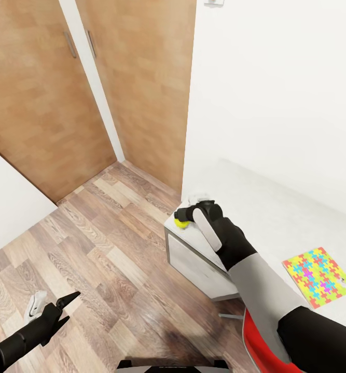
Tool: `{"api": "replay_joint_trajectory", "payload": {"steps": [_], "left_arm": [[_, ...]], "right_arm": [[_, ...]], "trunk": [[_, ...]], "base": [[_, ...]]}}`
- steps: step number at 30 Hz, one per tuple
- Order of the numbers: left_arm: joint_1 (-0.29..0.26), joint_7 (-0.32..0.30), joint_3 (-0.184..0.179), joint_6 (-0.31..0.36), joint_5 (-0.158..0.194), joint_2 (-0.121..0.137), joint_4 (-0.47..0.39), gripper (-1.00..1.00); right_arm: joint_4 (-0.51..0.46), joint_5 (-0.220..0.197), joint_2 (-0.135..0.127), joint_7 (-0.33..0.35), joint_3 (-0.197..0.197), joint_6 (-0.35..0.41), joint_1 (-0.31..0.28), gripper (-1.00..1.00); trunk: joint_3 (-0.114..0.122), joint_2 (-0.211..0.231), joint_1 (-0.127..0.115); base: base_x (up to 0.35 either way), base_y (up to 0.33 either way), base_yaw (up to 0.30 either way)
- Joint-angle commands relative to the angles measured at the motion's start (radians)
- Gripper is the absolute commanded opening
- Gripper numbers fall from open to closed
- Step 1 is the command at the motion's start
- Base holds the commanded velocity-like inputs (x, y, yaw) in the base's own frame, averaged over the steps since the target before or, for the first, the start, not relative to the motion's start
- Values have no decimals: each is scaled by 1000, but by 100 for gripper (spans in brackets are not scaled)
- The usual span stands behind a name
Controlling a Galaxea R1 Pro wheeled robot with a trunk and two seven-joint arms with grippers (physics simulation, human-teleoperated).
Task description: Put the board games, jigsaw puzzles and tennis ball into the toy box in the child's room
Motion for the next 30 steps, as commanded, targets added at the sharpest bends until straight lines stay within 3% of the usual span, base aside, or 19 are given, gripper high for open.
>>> {"api": "replay_joint_trajectory", "payload": {"steps": [1,7,10,16,21,22,25,26,30], "left_arm": [[-1,-10,2,5,-10,0,0,100],[-1,-10,1,5,-9,-1,1,100],[-2,-10,0,5,-9,-1,1,100],[-10,-8,-17,5,-10,-4,-3,100],[-47,0,-98,3,-12,-13,-12,100],[-47,0,-98,3,-12,-13,-12,100],[-86,3,-163,-7,-14,-18,-14,100],[-86,3,-163,-7,-14,-18,-14,100],[-157,12,-261,-28,-18,-32,-12,100]], "right_arm": [[-21,-13,-1,-12,-9,10,1,-100],[-195,-15,-29,-8,-52,122,13,-100],[-333,-15,-46,-7,-64,170,24,-100],[-494,-14,-58,-7,-90,174,34,-100],[-583,-14,-90,-6,-133,174,30,-100],[-583,-14,-90,-6,-133,174,30,-100],[-604,-15,-124,-4,-148,174,22,-100],[-604,-15,-124,-4,-148,174,22,-100],[-617,-17,-168,-2,-167,174,-11,-100]], "trunk": [[-1,-2,1],[-1,-2,1],[-1,-2,1],[-1,-2,1],[-1,-2,1],[-1,-2,1],[-1,-2,1],[-1,-2,1],[-1,-2,1]], "base": [[0,0,0],[0,0,0],[0,0,0],[0,0,0],[0,0,0],[0,0,0],[0,0,0],[0,0,0],[0,0,-55]]}}
